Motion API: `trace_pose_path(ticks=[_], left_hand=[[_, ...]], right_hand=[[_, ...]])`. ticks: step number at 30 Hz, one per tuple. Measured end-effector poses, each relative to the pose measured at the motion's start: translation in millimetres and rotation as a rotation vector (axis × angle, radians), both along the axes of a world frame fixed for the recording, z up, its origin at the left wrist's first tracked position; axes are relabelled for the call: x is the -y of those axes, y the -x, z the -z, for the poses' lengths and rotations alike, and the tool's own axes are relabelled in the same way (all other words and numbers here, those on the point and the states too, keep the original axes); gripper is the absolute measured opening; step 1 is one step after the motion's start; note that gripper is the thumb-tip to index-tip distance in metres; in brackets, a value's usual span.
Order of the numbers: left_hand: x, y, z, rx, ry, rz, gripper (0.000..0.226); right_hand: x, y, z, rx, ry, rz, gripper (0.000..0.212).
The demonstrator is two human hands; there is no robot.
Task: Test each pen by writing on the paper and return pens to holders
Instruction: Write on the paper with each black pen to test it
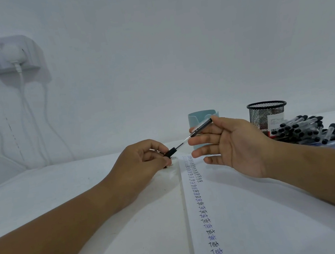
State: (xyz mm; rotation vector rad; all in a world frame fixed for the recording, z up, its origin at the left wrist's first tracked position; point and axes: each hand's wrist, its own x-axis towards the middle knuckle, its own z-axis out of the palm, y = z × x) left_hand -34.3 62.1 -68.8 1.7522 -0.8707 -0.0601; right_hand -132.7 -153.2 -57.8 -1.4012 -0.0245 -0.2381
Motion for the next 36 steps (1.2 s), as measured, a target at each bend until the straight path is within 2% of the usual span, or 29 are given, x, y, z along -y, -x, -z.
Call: trace_pose_path(ticks=[6, 11, 15, 16, 20, 24, 29, 32, 36], left_hand=[[0, 2, 2, 0.021, -0.004, -0.016, 0.008], [5, 11, 3, 0.101, -0.019, 0.038, 0.007], [4, 13, 3, 0.127, -0.079, 0.079, 0.015], [4, 12, 3, 0.126, -0.096, 0.078, 0.018], [2, 6, 9, 0.231, -0.246, 0.038, 0.018], [4, 2, 12, 0.377, -0.430, 0.057, 0.010], [5, 1, 12, 0.377, -0.446, 0.062, 0.009], [5, 0, 13, 0.374, -0.446, 0.067, 0.008], [5, 0, 14, 0.373, -0.456, 0.067, 0.009]], right_hand=[[-4, 1, 0, 0.012, 0.089, 0.053, 0.070], [-18, 3, 7, 0.038, 0.245, 0.019, 0.049], [-19, 2, 10, 0.040, 0.272, 0.036, 0.015], [-18, 1, 10, 0.042, 0.258, 0.074, 0.013], [-13, -4, 11, 0.032, 0.241, 0.185, 0.034], [-17, -2, 9, -0.042, 0.366, 0.096, 0.023], [-27, -2, 13, 0.037, 0.639, 0.156, 0.042], [-27, -3, 16, 0.044, 0.777, 0.181, 0.040], [-26, -5, 17, 0.023, 0.831, 0.183, 0.037]])
